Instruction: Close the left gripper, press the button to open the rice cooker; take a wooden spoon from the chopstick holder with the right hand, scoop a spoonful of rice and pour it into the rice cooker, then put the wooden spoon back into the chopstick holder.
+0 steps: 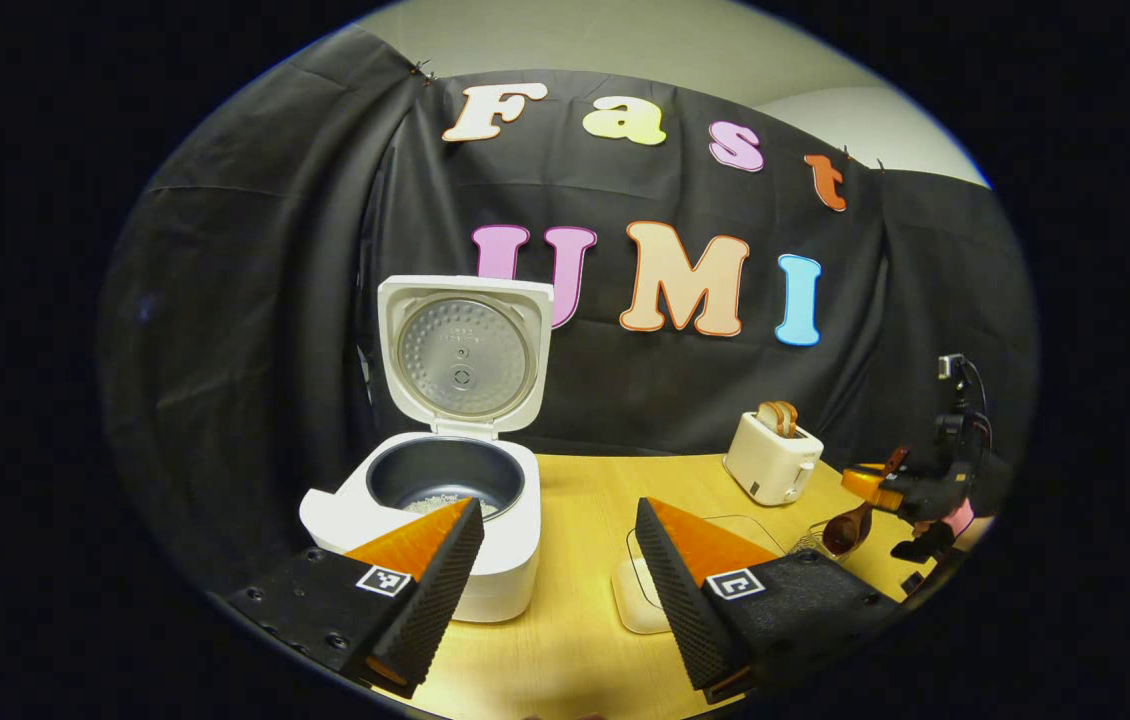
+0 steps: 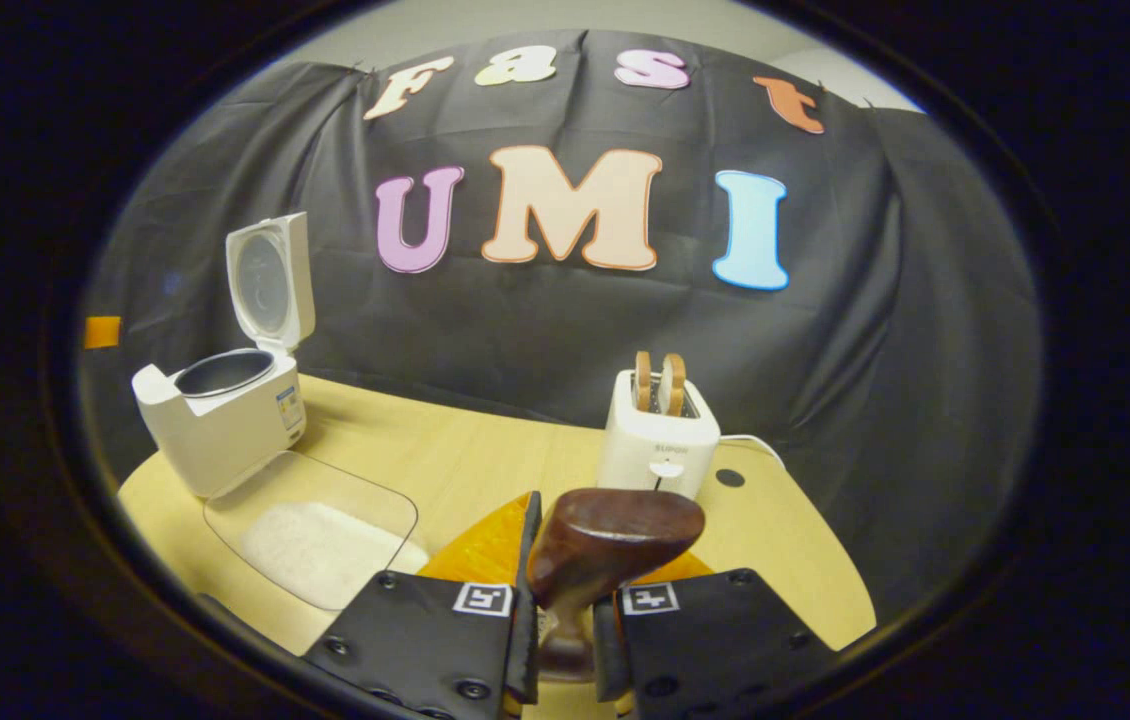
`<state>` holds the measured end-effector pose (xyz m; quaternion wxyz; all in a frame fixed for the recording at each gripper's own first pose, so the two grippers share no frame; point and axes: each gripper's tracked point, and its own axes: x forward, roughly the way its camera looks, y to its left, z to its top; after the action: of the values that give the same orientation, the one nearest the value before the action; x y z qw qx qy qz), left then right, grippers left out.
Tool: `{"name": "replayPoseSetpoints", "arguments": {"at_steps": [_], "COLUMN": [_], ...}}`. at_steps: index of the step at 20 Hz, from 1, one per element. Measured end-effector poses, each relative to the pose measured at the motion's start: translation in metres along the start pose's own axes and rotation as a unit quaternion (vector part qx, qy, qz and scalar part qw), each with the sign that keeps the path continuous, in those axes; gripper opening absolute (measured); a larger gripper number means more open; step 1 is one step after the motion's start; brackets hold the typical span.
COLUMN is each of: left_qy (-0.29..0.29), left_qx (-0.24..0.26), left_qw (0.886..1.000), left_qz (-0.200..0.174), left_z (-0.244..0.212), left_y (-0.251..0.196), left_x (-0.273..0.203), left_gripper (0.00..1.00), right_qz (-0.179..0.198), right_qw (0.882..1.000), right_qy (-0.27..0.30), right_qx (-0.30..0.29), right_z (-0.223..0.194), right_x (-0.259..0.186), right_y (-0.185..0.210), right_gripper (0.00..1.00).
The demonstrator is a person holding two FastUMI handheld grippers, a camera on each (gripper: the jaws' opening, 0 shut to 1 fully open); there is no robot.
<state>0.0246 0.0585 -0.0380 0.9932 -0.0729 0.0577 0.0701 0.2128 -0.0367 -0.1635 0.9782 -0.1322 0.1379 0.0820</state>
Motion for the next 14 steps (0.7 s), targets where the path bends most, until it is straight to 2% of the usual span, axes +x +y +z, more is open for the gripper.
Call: {"name": "replayPoseSetpoints", "arguments": {"at_steps": [9, 11, 12, 13, 14], "left_qy": [0.002, -0.001, -0.002, -0.003, -0.003], "left_qx": [0.013, 0.015, 0.013, 0.008, 0.003], "left_qw": [1.000, 1.000, 1.000, 1.000, 1.000], "left_qz": [0.007, 0.006, 0.003, -0.001, -0.005], "left_z": [0.005, 0.009, 0.012, 0.013, 0.015], "left_y": [-0.001, -0.001, 0.000, -0.001, -0.002], "left_x": [0.008, 0.008, 0.010, 0.010, 0.010], "left_gripper": [0.91, 0.91, 0.91, 0.91, 0.91], "right_qz": [0.014, 0.023, 0.026, 0.024, 0.026], "right_qw": [0.999, 0.998, 0.998, 0.998, 0.998], "right_qy": [0.033, 0.042, 0.042, 0.042, 0.039], "right_qx": [0.029, 0.035, 0.041, 0.047, 0.049], "right_z": [-0.039, -0.043, -0.041, -0.039, -0.035], "right_x": [0.011, 0.009, 0.005, 0.005, 0.001], "right_y": [0.004, 0.006, 0.007, 0.003, 0.003], "right_gripper": [0.27, 0.31, 0.42, 0.43, 0.51]}}
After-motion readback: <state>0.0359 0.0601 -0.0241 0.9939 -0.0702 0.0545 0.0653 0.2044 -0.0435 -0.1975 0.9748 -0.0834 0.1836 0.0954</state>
